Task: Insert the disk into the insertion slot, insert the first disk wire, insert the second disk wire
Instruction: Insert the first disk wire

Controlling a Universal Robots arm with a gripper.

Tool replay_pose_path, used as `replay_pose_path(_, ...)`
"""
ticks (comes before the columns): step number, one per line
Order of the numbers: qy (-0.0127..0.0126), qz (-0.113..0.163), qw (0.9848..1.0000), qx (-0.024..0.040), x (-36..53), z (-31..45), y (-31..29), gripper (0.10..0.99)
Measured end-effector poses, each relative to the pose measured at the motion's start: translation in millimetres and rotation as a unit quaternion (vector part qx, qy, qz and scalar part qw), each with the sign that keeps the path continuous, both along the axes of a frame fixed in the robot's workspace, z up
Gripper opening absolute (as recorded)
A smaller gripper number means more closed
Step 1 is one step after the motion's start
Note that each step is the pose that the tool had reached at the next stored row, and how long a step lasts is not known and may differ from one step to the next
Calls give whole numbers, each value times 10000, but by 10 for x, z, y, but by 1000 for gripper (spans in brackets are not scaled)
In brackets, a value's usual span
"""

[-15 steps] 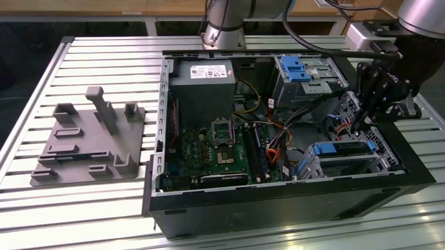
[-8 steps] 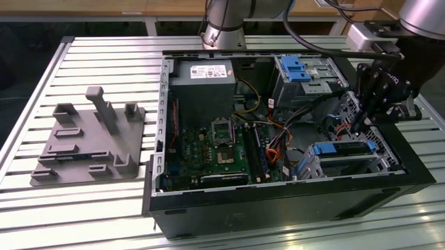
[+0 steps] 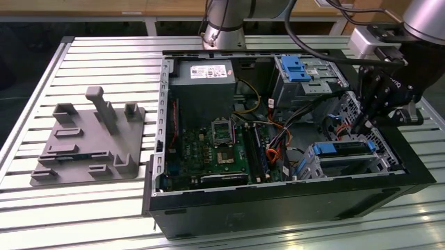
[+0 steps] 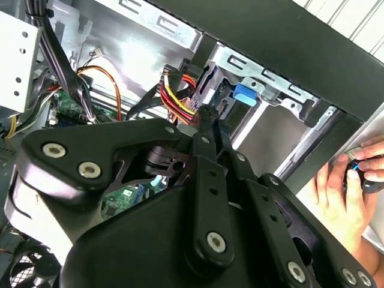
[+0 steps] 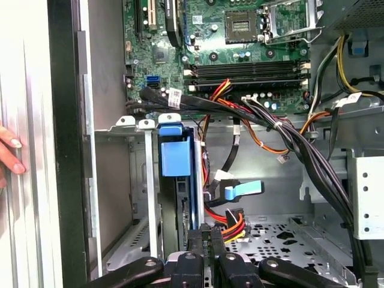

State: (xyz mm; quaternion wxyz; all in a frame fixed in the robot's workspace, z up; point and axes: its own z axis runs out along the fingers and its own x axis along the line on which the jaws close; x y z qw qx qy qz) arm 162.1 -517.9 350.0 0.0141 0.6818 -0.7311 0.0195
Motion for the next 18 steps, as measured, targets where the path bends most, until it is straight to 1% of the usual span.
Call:
replay_pose_path(8,0,0,10000,15,3,-18,-67,165)
replay_pose_path(18,0,0,10000,15,4,-27,-78,165)
